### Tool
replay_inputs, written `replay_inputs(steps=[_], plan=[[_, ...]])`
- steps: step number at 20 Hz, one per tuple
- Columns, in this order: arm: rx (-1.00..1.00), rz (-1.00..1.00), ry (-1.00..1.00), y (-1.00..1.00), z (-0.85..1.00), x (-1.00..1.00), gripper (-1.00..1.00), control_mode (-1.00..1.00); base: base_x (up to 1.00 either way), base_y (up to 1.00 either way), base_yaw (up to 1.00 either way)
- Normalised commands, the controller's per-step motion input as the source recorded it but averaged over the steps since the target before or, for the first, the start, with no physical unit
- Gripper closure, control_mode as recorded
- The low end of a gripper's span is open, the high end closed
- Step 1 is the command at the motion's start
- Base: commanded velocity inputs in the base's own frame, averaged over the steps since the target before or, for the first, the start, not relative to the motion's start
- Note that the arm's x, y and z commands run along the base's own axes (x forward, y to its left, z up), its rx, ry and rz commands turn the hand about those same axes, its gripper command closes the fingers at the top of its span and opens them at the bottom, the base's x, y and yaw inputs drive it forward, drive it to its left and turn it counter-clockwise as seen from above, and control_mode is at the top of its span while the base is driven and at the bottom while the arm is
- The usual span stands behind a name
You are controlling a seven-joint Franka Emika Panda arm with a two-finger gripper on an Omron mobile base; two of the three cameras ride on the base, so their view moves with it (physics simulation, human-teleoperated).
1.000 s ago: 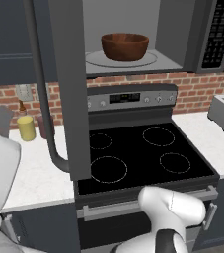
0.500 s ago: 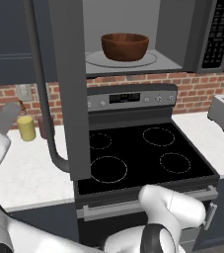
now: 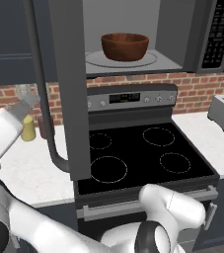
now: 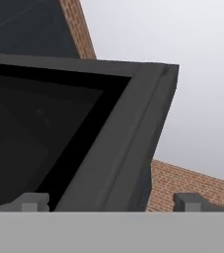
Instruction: Open the microwave, place the bowl with waffle inside the microwave, then close the microwave door and turn it on.
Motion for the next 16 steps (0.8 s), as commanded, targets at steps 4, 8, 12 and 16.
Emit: replay_inputs(steps=[4, 8, 12, 16], plan=[[0.05, -0.1, 0.0, -0.46, 0.0, 0.32, -1.0, -1.0, 0.0, 0.0, 0.0], [0.06, -0.09, 0.0, -0.43, 0.0, 0.22, -1.0, -1.0, 0.0, 0.0, 0.0], [0.05, -0.09, 0.0, -0.47, 0.0, 0.25, -1.0, -1.0, 0.0, 0.0, 0.0], [0.05, -0.08, 0.0, -0.52, 0.0, 0.33, -1.0, -1.0, 0.0, 0.0, 0.0]])
